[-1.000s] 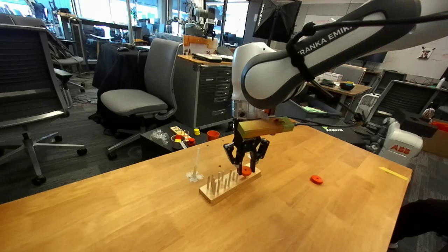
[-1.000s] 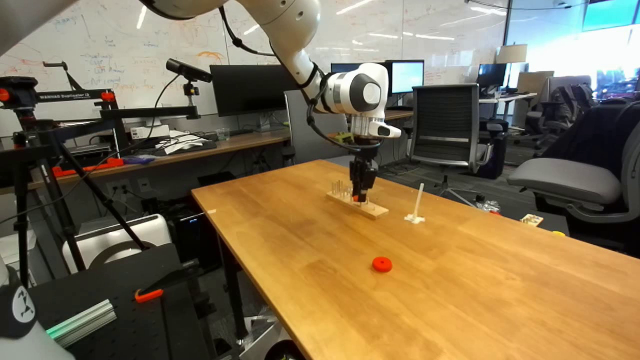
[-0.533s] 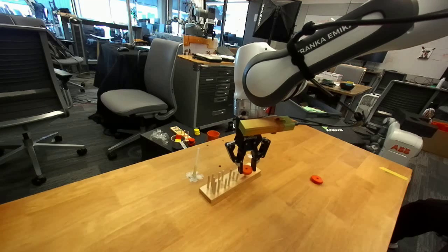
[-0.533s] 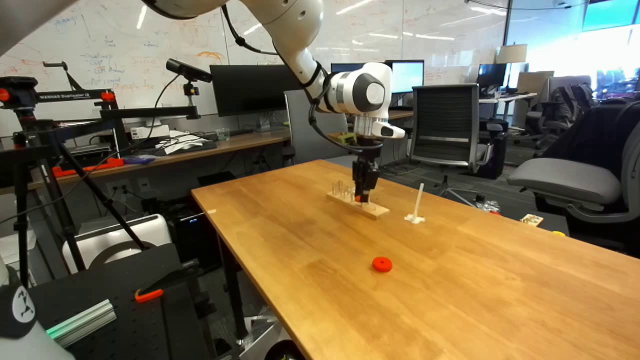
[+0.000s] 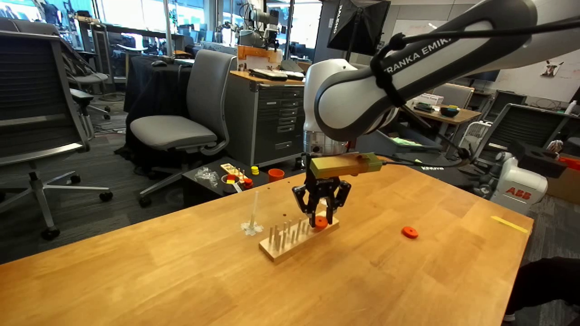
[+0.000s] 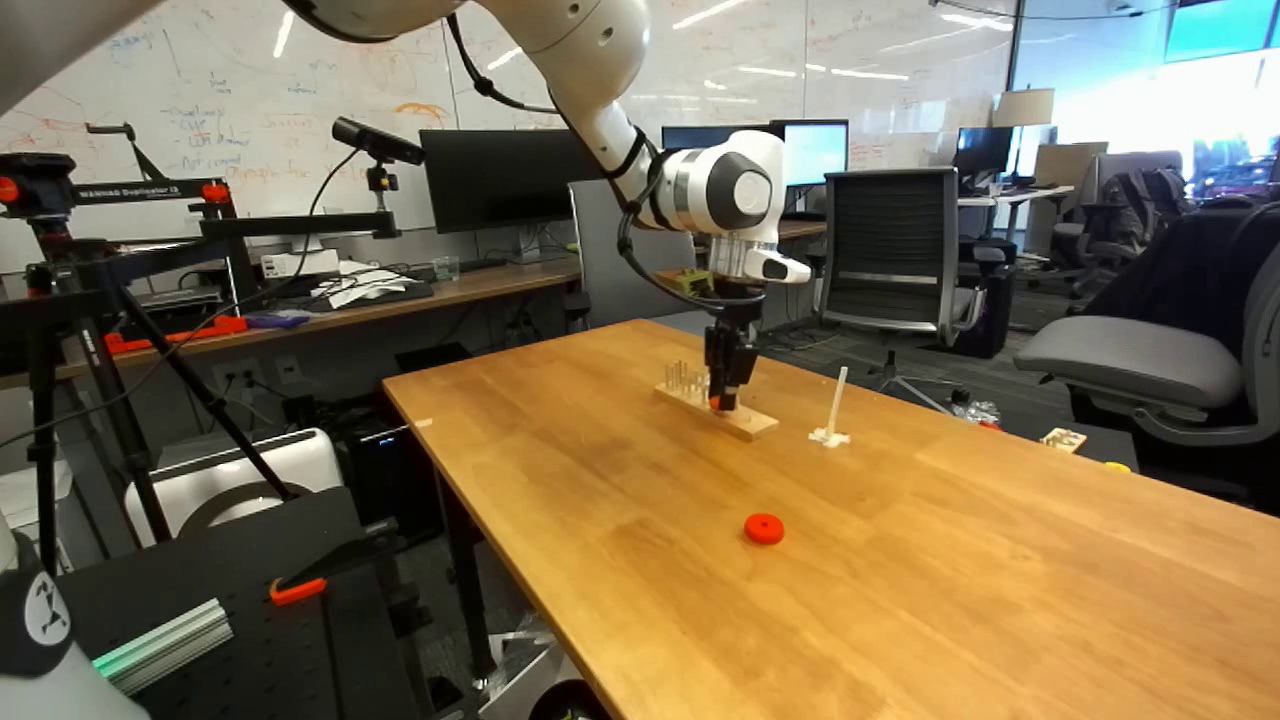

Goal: Put the left orange object on the wooden board

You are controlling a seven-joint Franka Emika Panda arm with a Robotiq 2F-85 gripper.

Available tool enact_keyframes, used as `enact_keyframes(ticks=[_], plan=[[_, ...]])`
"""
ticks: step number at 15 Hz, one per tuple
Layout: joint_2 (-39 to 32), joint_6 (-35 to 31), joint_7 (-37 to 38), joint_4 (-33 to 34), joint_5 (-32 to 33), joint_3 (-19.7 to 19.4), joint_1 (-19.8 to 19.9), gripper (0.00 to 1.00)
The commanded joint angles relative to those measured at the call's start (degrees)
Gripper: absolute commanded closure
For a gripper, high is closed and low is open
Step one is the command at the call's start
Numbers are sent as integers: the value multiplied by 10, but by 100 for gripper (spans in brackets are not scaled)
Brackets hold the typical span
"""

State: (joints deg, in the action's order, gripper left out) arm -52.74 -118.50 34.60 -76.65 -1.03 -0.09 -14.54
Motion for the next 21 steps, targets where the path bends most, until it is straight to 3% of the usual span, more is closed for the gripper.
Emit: enact_keyframes(ticks=[1, 2, 3, 5, 8, 12, 21], plan=[[-10, 15, -17, 18, -21, 8, 9, 83], [-11, 16, -18, 18, -22, 9, 9, 83], [-11, 18, -19, 19, -22, 8, 8, 33], [-5, 20, -21, 20, -15, 5, 4, 26], [13, 35, -21, 39, 3, -6, -8, 3], [31, 87, -36, 99, 41, -14, -23, 0], [-3, 309, -156, 280, 42, 11, -13, 0]])
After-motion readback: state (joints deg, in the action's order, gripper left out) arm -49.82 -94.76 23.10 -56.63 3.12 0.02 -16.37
